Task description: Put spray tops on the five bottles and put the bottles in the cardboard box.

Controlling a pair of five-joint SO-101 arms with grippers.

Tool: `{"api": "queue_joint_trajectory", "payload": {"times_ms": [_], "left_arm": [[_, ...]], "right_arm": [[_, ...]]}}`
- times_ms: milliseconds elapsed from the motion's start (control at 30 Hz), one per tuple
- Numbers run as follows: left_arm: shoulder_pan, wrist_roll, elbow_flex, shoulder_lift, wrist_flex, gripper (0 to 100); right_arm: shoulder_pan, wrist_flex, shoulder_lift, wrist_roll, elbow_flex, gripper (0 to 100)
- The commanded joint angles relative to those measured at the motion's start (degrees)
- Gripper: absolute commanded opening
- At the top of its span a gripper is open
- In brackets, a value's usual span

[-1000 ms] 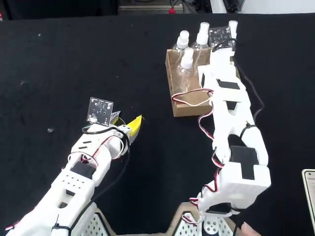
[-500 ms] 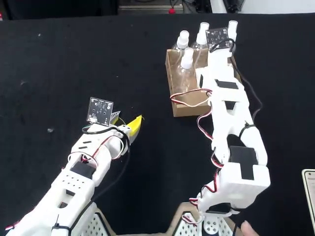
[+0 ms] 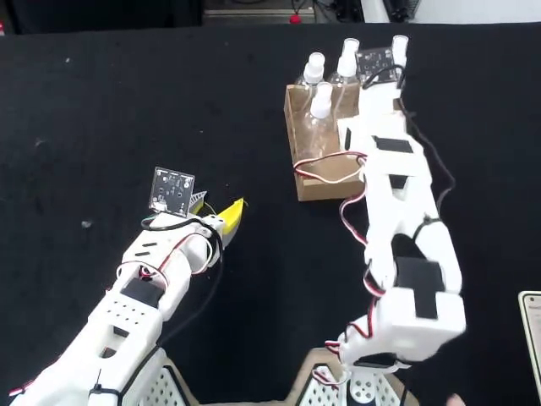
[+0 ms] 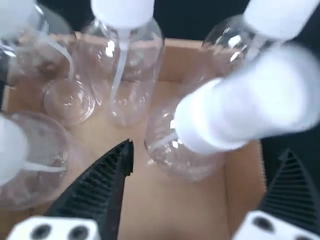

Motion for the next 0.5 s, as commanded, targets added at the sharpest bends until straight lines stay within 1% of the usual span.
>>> {"api": "queue_joint_trajectory", "payload": {"times_ms": [0, 167, 267, 300, 333, 367, 400, 467], "left_arm": [[0.3, -0.1, -0.8, -0.4, -1.6, 22], [0.3, -0.1, -0.7, -0.4, -1.6, 22], [0.2, -0.1, -0.7, -0.4, -1.6, 22], [0.2, -0.1, -0.7, -0.4, -1.6, 22], [0.1, -0.1, -0.7, -0.4, -1.6, 22], [0.1, -0.1, -0.7, -0.4, -1.6, 22], [0.1, -0.1, -0.7, -0.4, -1.6, 22], [0.1, -0.1, -0.6, -0.6, -1.3, 21]], "right_arm": [[-0.6, 4.0, -8.9, 0.3, -2.5, 39.3], [-0.6, 12.8, -17.0, 0.3, -2.5, 39.3], [0.6, 21.8, -21.1, 0.3, -2.4, 39.1], [1.1, 25.0, -22.2, 0.3, -2.5, 37.5], [1.4, 27.4, -23.0, 0.3, -2.5, 33.9], [1.8, 28.6, -23.6, 0.3, -2.2, 28.1], [2.3, 29.0, -24.0, 0.3, -1.5, 20.8], [3.8, 28.5, -24.4, 0.3, 0.6, 2.5]]}}
